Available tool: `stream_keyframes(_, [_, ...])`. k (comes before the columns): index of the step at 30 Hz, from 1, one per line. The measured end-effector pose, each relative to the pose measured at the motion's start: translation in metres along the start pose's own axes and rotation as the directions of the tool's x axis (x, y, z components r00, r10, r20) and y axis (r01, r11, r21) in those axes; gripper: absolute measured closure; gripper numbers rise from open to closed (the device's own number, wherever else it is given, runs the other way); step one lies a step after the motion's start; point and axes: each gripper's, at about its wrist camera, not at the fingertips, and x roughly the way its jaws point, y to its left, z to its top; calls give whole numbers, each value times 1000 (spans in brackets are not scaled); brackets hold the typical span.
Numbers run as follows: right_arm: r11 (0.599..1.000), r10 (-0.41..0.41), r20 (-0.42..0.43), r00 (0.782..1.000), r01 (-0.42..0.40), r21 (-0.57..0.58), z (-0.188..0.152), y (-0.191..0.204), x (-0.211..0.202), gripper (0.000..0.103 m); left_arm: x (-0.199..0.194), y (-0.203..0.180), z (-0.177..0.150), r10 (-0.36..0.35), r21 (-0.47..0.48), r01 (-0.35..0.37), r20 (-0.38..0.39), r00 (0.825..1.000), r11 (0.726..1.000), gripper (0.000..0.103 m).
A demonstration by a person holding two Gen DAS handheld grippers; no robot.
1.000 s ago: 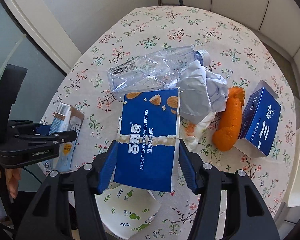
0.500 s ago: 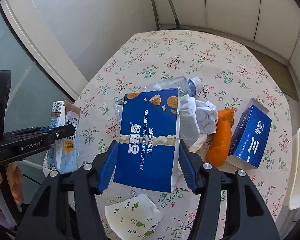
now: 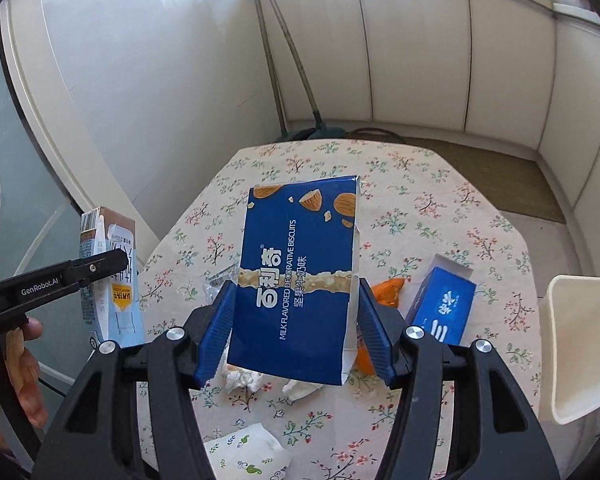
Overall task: Collect trash
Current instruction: 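Carry the biscuit box into the white bin and open the right tool while the left holds the carton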
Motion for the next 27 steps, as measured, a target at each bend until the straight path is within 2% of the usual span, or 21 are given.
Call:
stream_keyframes(5, [998,-53,69,996,52,25,5,-21,-20,45,3,-20,-3,-35,21,35,4,999,999,73])
stream_keyframes(11, [991,-123,112,986,116,64,5,-48,-42,44,2,-46,-6,-75,42,73,29,997,996,73])
stream_keyframes(21, [955,-271,163,949,243,172,4,-112,-83,44,8,-94,-20,-127,122,122,35,991,985,73])
stream_keyframes(27, [916,-351,150,924,306,258,-1,-160,-100,44,18,-122,-28,-147,150,143,19,989,978,73])
